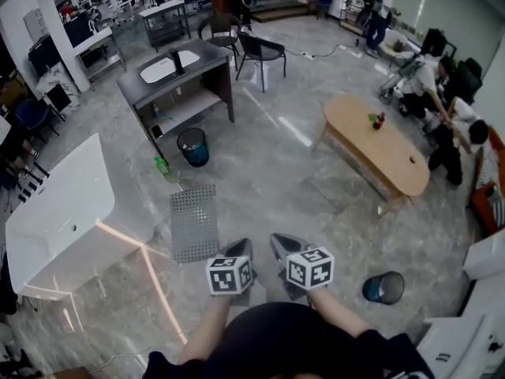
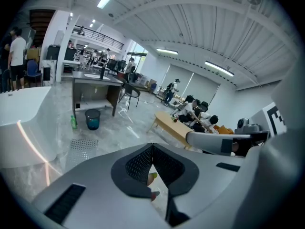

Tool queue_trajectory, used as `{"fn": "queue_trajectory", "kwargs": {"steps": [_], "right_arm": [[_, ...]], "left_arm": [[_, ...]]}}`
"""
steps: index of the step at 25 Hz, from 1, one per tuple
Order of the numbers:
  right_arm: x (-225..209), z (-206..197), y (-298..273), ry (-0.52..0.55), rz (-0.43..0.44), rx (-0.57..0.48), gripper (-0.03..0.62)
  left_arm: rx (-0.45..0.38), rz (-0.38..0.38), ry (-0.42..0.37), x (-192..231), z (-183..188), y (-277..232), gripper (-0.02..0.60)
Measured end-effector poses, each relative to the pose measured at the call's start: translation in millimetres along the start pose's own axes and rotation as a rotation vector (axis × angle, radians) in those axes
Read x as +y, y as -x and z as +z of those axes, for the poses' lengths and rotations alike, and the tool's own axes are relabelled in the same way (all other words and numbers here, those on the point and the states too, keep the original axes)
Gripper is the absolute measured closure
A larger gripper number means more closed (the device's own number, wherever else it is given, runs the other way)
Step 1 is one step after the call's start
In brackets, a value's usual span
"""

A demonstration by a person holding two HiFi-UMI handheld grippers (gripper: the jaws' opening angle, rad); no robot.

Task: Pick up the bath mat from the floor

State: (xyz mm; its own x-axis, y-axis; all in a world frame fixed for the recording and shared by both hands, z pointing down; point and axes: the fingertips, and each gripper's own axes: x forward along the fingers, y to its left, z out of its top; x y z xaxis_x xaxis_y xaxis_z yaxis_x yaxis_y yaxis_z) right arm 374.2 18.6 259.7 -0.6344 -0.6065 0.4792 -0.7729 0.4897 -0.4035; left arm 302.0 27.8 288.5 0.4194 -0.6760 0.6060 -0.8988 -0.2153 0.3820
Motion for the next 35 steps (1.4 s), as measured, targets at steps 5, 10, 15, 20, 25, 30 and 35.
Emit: {"fn": "queue_trajectory", "kwargs": {"steps": [5,10,15,20,25,30,35], "right_arm": [[6.6,30.6,-41.8,0.015,0.023,0.016,0.583],[9.7,51.2,-83.3,0.029,0.037,0.041,0.583],[14.2,67.0,-123.7,0.044,0.05,0.051,0.583],[21.2,77.9,-157.0,0.059,0.072,0.065,0.583],[31.7,81.0,-186.4,0.075,0.1,0.1,0.583],[42.6,85.1,-211.6,0.105,0.12,0.122,0.583],[59.4,81.7,-228.7,0.127,0.158,0.168,0.583]], "left_arm": [[-0.007,0.009,0.019,29.9,39.0,-11.7,0.581],[-0.023,0.031,0.048,66.0,65.2,-23.8,0.581],[-0.033,0.048,0.074,103.7,85.4,-32.5,0.581],[-0.043,0.076,0.095,137.5,101.5,-38.0,0.581],[-0.053,0.102,0.116,166.4,113.2,-38.9,0.581],[-0.056,0.123,0.14,192.0,116.7,-39.1,0.58],[-0.067,0.155,0.185,216.7,115.4,-31.4,0.58]]}}
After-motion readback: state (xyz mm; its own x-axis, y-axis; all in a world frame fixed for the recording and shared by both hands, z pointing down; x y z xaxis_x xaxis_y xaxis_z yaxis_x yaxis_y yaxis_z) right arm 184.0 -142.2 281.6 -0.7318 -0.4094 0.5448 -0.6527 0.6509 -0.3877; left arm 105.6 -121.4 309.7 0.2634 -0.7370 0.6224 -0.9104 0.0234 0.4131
